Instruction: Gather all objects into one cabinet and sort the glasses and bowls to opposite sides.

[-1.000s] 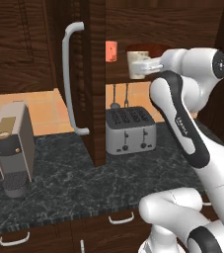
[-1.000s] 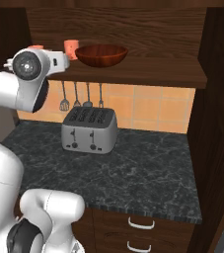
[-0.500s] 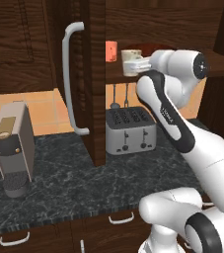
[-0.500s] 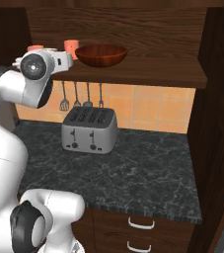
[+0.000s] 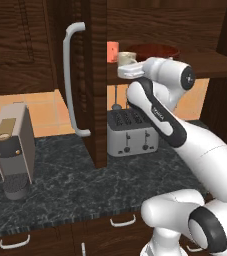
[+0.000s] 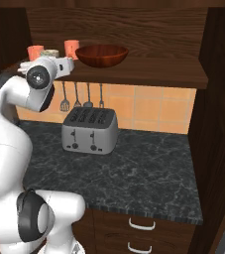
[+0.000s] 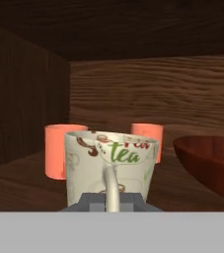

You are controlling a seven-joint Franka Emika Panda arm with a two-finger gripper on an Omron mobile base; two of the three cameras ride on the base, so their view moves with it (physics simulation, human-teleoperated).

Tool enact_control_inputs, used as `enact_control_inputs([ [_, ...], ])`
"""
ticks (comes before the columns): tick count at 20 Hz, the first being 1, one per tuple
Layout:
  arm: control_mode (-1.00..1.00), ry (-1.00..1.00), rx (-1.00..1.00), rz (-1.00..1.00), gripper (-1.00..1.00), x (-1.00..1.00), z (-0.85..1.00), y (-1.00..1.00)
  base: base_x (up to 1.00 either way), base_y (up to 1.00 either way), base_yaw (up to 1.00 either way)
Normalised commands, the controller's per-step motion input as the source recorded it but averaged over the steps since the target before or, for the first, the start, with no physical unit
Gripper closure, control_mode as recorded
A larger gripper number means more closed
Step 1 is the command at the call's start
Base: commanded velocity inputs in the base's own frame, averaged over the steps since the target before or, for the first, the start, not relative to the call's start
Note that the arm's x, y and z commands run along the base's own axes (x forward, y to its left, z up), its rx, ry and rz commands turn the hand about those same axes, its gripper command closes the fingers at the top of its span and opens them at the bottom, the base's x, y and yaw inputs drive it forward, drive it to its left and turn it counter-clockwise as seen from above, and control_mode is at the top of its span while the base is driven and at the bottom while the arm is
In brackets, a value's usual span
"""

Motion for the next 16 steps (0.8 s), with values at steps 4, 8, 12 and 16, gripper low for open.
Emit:
enact_control_inputs([
  [4,-1.00,0.03,0.00,0.00,1.00,0.69,0.00,0.10,0.00,0.00,0.00],
  [8,-1.00,0.00,0.00,0.00,1.00,0.67,0.00,0.02,0.00,0.00,0.00],
  [12,-1.00,0.00,0.00,0.00,1.00,0.54,0.00,0.03,0.00,0.00,0.00],
  [16,-1.00,0.00,0.00,0.00,1.00,0.54,-0.16,0.09,0.00,0.00,0.00],
])
